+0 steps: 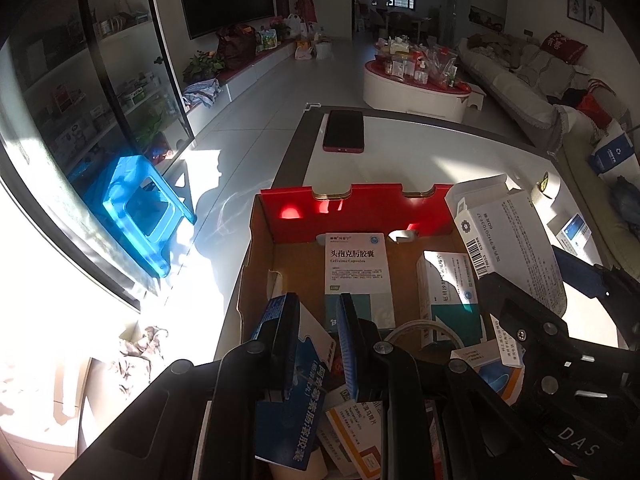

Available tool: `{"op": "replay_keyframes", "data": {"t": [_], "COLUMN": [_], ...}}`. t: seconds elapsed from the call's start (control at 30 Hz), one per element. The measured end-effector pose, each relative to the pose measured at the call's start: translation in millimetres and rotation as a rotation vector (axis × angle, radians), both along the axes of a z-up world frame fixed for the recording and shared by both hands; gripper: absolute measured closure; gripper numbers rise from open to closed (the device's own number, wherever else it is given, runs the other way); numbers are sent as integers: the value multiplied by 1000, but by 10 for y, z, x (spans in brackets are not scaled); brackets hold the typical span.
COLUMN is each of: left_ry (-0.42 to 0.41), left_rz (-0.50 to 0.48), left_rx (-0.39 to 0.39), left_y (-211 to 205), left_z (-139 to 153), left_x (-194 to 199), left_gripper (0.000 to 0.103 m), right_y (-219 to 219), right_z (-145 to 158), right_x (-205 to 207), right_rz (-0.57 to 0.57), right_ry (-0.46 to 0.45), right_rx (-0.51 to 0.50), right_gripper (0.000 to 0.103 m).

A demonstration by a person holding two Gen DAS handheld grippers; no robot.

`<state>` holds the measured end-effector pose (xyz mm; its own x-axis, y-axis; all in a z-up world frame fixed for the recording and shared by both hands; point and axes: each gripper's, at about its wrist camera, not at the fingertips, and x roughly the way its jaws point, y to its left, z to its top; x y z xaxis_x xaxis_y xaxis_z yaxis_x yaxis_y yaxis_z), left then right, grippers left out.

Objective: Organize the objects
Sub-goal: 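Open the left tool to drop the red box while the right releases the Repaglinide box, then move the left tool over the clear tape roll while the right moves over the Febuxostat box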

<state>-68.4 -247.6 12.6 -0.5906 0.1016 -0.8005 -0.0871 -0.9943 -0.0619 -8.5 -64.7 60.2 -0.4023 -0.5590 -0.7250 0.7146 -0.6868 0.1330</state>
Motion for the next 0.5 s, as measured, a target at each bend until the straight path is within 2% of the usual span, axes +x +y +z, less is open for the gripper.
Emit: {"op": "replay_keyframes", "data": {"t": [0.2,0.27,0.33,0.43,0.5], "left_ry": [-24,-30,-27,-18,-17], "left_rz": [-5,1,7,13,14], "left_rx": [-7,-8,-6,-13,-7], "left_y": [42,39,23,-3,-11], "left_z": [-86,-107,-109,-103,-99], "left_x": [-38,-44,-41,-47,-47], "left_gripper": [80,72,58,47,43], "right_y": [-47,-62,-61,-56,-51], "right_z": [-88,-105,-111,-109,-93], "right_x": [-31,-59,-93,-128,-143], "right_rz": [6,2,-4,-8,-13], "right_ry": [-19,-20,-27,-30,-31], "right_rx": [9,15,13,6,1], "right_gripper": [30,30,30,29,27]}}
